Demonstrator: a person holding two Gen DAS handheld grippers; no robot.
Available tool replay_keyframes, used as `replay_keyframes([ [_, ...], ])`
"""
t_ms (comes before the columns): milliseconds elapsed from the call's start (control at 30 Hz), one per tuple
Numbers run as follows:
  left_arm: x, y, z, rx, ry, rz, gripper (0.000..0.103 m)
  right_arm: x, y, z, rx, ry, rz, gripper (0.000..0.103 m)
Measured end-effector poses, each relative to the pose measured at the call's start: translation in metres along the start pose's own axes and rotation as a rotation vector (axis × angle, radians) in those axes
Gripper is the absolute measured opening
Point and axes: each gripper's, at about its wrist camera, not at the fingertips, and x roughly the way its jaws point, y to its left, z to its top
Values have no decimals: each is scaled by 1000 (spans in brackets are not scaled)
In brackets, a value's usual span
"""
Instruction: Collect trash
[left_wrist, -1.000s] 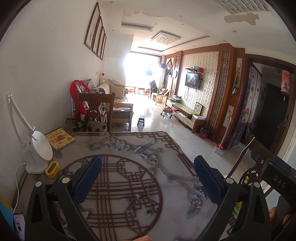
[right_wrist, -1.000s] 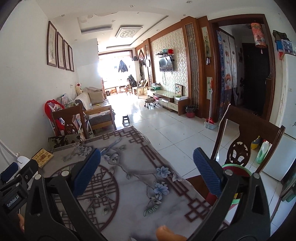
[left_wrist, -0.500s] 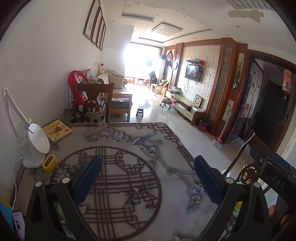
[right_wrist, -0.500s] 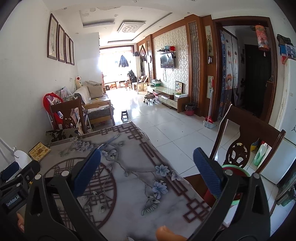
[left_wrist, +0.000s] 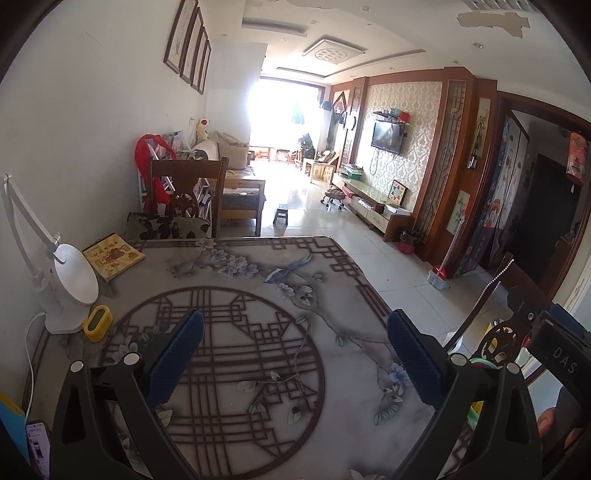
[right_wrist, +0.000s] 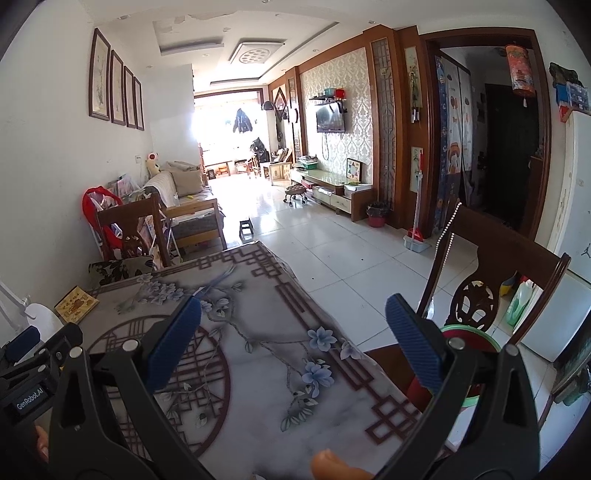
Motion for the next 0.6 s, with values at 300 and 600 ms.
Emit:
replay_keyframes([
  [300, 5, 1, 0, 3, 9, 9, 95, 6, 1, 0, -6, 7, 6, 98],
  [600, 6, 1, 0, 7, 13, 6, 95, 7, 1, 0, -8, 7, 4, 98],
])
